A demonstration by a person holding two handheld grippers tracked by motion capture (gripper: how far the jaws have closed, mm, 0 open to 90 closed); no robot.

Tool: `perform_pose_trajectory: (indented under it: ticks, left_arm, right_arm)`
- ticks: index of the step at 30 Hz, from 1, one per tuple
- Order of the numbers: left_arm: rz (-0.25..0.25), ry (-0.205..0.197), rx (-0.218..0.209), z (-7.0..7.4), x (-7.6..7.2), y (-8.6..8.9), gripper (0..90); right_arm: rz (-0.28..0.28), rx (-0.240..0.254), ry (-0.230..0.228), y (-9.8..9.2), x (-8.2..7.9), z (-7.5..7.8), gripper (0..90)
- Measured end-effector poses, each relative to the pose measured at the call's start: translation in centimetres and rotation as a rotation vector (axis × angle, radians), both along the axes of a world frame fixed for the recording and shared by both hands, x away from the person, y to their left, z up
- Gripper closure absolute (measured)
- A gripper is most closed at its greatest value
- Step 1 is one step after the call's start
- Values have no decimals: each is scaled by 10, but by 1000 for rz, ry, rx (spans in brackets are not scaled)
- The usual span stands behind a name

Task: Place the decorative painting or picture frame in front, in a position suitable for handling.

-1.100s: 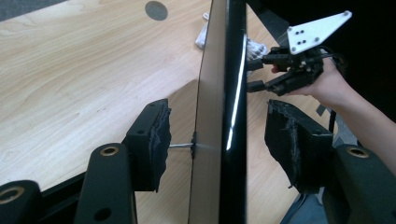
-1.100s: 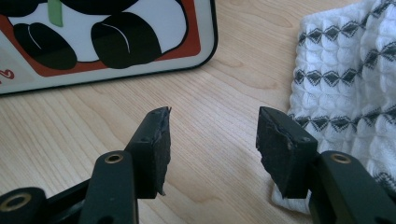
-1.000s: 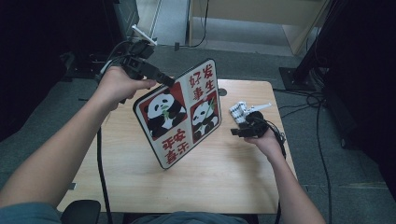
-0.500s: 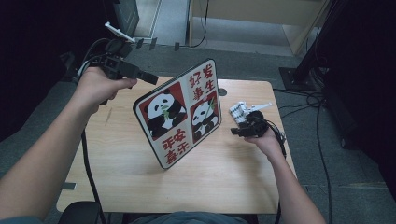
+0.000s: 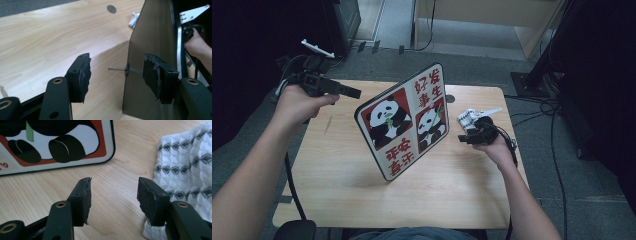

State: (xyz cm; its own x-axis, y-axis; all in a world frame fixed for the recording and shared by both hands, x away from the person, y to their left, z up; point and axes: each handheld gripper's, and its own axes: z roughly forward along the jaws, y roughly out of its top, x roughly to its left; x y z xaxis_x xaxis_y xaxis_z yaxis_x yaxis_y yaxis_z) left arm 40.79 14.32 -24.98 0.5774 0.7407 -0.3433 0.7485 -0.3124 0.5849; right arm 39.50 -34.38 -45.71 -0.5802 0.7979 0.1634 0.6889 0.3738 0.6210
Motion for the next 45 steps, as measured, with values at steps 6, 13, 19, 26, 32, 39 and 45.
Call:
perform_pose_trajectory:
  ticks: [6, 13, 19, 26, 32, 39, 45]
  left_arm:
    - [14, -4, -12, -19, -9, 13, 400]
    - [15, -7, 8, -39, -27, 21, 400]
    - [3, -18, 16, -51, -42, 22, 400]
    - [-12, -24, 4, -63, -57, 21, 400]
    - [-15, -30, 8, -71, -70, 18, 399]
    - [-24, -33, -19, -79, -88, 15, 400]
    - [-45, -30, -47, -87, -100, 6, 401]
  right_arm:
    - [0, 1, -2, -1, 1, 2, 462]
    - [-11, 3, 4, -4, 3, 3, 462]
    - [-11, -1, -1, -5, 6, 3, 461]
    - [-27, -7, -23, -10, 11, 5, 481]
    - [-52, -19, -30, -16, 19, 8, 476]
    - [-81, -32, -34, -20, 29, 11, 466]
    - [-104, -21, -52, -29, 37, 11, 470]
